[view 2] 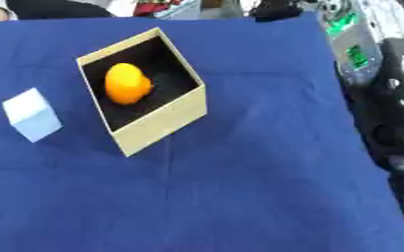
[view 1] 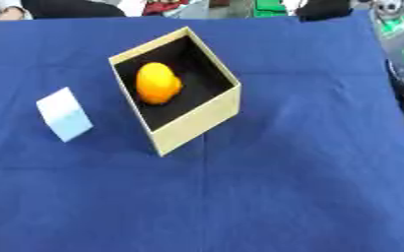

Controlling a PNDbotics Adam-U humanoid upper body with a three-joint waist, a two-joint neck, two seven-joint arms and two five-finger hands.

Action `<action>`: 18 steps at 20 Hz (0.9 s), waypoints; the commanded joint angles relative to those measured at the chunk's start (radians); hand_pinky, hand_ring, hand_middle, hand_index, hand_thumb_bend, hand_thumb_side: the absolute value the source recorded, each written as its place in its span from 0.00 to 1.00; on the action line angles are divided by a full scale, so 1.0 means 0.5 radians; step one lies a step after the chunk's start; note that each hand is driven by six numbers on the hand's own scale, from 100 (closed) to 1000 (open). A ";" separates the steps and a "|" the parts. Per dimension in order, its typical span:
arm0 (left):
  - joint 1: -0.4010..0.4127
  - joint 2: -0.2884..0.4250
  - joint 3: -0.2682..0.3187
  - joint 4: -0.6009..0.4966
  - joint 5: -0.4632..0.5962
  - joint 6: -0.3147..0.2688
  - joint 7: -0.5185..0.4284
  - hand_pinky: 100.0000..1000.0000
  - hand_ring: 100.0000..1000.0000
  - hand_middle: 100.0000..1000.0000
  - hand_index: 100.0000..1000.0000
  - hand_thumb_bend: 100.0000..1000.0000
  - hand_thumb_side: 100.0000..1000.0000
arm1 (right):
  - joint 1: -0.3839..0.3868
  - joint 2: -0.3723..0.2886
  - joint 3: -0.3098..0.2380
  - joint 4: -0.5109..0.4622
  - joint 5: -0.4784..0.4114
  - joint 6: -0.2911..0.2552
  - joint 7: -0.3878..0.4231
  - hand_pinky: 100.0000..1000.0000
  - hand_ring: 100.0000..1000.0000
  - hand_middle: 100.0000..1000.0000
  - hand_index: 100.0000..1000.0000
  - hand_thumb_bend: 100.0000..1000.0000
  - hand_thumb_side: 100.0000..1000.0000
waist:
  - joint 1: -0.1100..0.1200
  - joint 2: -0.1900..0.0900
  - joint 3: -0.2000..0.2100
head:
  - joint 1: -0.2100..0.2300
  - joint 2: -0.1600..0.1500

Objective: Pick up objects on the table and place them in the box.

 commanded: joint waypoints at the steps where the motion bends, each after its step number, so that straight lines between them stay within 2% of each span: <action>1: 0.027 0.204 0.023 -0.042 -0.094 0.035 -0.084 0.70 0.60 0.63 0.82 0.30 0.79 | 0.045 -0.058 -0.157 -0.185 -0.100 0.023 -0.093 0.89 1.00 0.84 0.95 0.00 0.59 | 0.001 -0.062 0.005 | 0.004 0.062; 3: 0.051 0.298 0.011 -0.042 -0.152 0.090 -0.141 0.71 0.63 0.66 0.84 0.32 0.80 | 0.118 -0.053 -0.203 -0.279 -0.158 0.042 -0.151 0.89 1.00 0.83 0.95 0.00 0.64 | -0.001 -0.079 0.003 | -0.004 0.099; 7: 0.095 0.469 -0.041 -0.037 -0.257 0.194 -0.246 0.72 0.65 0.68 0.85 0.31 0.84 | 0.249 -0.030 -0.239 -0.450 -0.263 0.122 -0.256 0.89 1.00 0.82 0.95 0.00 0.66 | -0.008 -0.113 -0.009 | -0.030 0.157; 10: 0.089 0.606 -0.083 -0.003 -0.341 0.278 -0.256 0.72 0.66 0.68 0.85 0.32 0.84 | 0.325 -0.022 -0.251 -0.526 -0.348 0.176 -0.341 0.89 1.00 0.82 0.95 0.00 0.66 | -0.024 -0.129 -0.017 | -0.077 0.162; 13: 0.061 0.759 -0.132 0.033 -0.435 0.372 -0.183 0.72 0.66 0.68 0.85 0.32 0.84 | 0.358 -0.025 -0.250 -0.526 -0.441 0.190 -0.434 0.89 1.00 0.82 0.95 0.00 0.66 | -0.041 -0.133 -0.021 | -0.095 0.158; 15: 0.033 0.860 -0.187 0.082 -0.498 0.435 -0.160 0.75 0.69 0.70 0.86 0.41 0.85 | 0.379 -0.036 -0.269 -0.515 -0.503 0.195 -0.497 0.89 1.00 0.81 0.95 0.00 0.66 | -0.055 -0.132 -0.027 | -0.104 0.142; 16: 0.011 0.911 -0.221 0.113 -0.529 0.466 -0.167 0.75 0.70 0.70 0.86 0.42 0.85 | 0.386 -0.040 -0.276 -0.510 -0.530 0.196 -0.528 0.89 1.00 0.81 0.95 0.00 0.66 | -0.061 -0.131 -0.027 | -0.107 0.138; 17: -0.010 0.967 -0.251 0.140 -0.563 0.500 -0.172 0.76 0.71 0.71 0.87 0.52 0.86 | 0.390 -0.043 -0.277 -0.502 -0.552 0.195 -0.562 0.89 1.00 0.81 0.95 0.00 0.66 | -0.066 -0.130 -0.026 | -0.108 0.135; 18: -0.034 1.019 -0.286 0.171 -0.595 0.532 -0.190 0.77 0.71 0.71 0.87 0.54 0.87 | 0.392 -0.044 -0.275 -0.493 -0.567 0.193 -0.595 0.89 1.00 0.81 0.95 0.00 0.66 | -0.071 -0.129 -0.026 | -0.106 0.133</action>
